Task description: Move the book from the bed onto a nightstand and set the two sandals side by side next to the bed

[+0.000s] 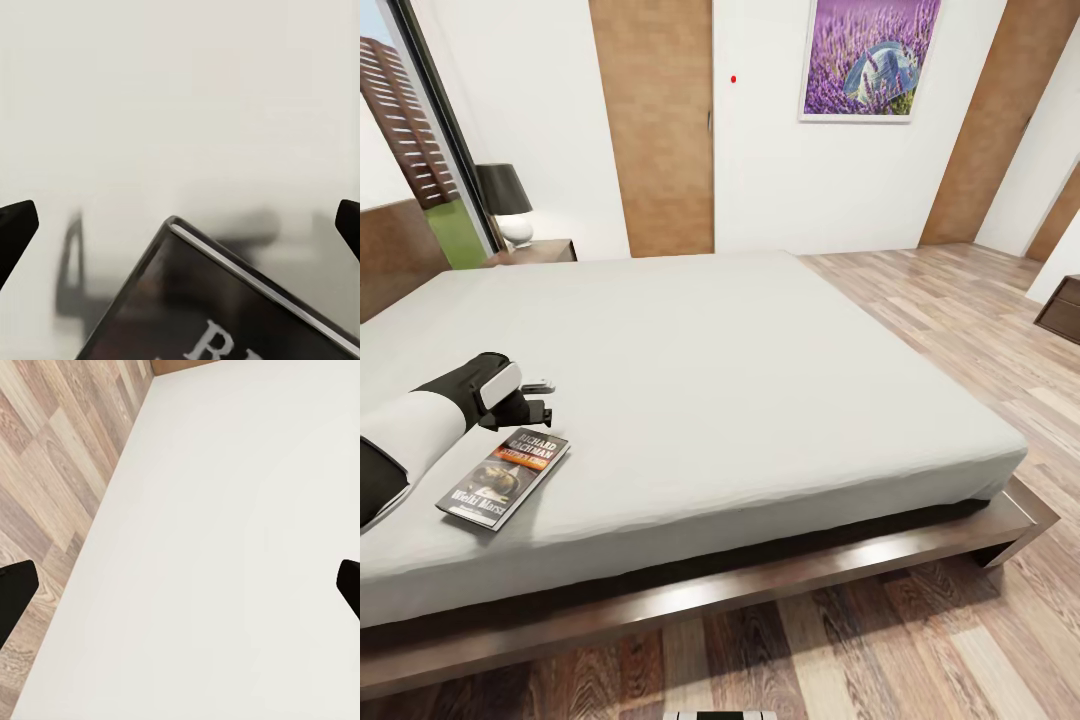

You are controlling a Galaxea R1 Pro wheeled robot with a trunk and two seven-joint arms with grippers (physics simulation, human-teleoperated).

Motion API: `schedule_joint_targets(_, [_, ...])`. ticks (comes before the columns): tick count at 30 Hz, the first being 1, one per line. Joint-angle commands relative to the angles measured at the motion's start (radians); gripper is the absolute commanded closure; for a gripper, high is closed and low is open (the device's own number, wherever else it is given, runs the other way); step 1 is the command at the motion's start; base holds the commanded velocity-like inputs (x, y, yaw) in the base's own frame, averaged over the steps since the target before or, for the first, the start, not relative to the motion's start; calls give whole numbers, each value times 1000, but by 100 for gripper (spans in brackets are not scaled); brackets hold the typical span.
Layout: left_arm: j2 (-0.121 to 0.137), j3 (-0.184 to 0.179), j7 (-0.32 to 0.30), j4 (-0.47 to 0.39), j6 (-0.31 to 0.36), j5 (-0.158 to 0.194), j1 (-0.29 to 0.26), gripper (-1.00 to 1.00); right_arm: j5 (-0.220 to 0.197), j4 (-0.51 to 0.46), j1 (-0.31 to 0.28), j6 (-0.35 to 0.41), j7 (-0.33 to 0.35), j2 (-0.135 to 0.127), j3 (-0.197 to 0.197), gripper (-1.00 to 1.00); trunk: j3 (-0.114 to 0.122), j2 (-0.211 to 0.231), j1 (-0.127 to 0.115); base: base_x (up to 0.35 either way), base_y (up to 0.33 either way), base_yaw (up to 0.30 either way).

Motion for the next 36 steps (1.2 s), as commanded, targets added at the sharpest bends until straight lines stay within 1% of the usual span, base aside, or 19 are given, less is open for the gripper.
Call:
schedule_joint_targets(1, [1, -14, 5, -2, 9, 11, 19, -100, -6, 0, -1, 3, -5, 0, 1, -100, -1, 0, 0, 0, 0, 0])
schedule_joint_targets(12, [0, -14, 5, -2, 9, 11, 19, -100, -7, -1, -1, 3, -5, 1, 1, -100, -1, 0, 0, 0, 0, 3])
schedule_joint_targets(23, [1, -14, 5, -2, 9, 11, 19, -100, -7, -1, -1, 3, -5, 0, 1, -100, -1, 0, 0, 0, 0, 103])
schedule_joint_targets(36, [0, -14, 6, -2, 9, 11, 19, -100, -7, 0, -1, 3, -5, 0, 1, -100, -1, 0, 0, 0, 0, 19])
